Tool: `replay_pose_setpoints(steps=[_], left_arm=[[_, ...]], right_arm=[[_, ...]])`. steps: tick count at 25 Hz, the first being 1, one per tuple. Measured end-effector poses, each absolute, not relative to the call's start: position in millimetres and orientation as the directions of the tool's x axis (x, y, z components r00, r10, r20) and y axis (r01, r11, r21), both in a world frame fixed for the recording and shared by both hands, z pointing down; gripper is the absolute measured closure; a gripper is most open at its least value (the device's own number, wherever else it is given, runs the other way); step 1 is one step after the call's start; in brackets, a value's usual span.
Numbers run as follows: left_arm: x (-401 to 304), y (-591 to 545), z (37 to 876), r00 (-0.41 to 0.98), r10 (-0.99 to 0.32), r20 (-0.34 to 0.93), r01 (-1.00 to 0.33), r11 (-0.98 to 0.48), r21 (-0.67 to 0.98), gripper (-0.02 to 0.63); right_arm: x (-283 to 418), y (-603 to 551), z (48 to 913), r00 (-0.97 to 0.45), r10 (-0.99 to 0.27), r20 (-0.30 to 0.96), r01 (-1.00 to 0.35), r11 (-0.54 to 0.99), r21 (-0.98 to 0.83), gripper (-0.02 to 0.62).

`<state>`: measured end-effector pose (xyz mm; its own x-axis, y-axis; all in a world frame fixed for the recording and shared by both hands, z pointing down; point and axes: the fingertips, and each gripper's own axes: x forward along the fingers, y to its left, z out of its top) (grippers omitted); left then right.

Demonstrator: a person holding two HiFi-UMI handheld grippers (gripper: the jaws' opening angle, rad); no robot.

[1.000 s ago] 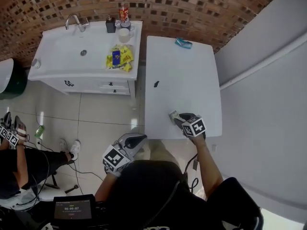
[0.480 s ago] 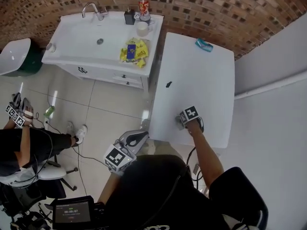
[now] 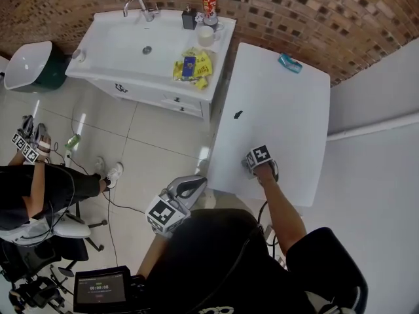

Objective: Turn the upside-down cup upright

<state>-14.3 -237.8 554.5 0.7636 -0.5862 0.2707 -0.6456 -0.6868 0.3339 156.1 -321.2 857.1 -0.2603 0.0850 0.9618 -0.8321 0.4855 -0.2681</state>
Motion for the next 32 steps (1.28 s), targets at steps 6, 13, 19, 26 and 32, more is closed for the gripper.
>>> replay_pose_setpoints(steps=[6,13,19,26,32], left_arm=[[-2.4,-243.7,556.4,0.781,-0.567,0.263,-0.625,-0.711,0.323,0.592],[16.4,-245.8,548.4,0.819,-0.511,0.26,-0.572,-0.757,0.315,0.592],[21.0,-246.2,546.7,0.832,-0.496,0.248,-0.553,-0.774,0.308,0.592],[18.2,-246.4,548.8,0.827,-0.506,0.246,-0.561,-0.772,0.299,0.592],[18.0,-241.9,549.4,0.826,-0.509,0.242,-0.563,-0.761,0.32,0.591]], right_arm=[[162.0,-324.0,831.6,-0.331,-0.001,0.944,-0.835,0.466,-0.292,0.333],[171.0,-324.5,799.8,-0.402,-0.144,0.904,-0.838,0.456,-0.299,0.334],[170.4,-322.1,795.2,-0.422,-0.245,0.873,-0.826,0.502,-0.258,0.336],[163.4,-301.0,802.6,-0.376,-0.255,0.891,-0.791,0.589,-0.166,0.336],[153.8,-285.4,806.0,-0.347,-0.269,0.899,-0.752,0.652,-0.095,0.336]])
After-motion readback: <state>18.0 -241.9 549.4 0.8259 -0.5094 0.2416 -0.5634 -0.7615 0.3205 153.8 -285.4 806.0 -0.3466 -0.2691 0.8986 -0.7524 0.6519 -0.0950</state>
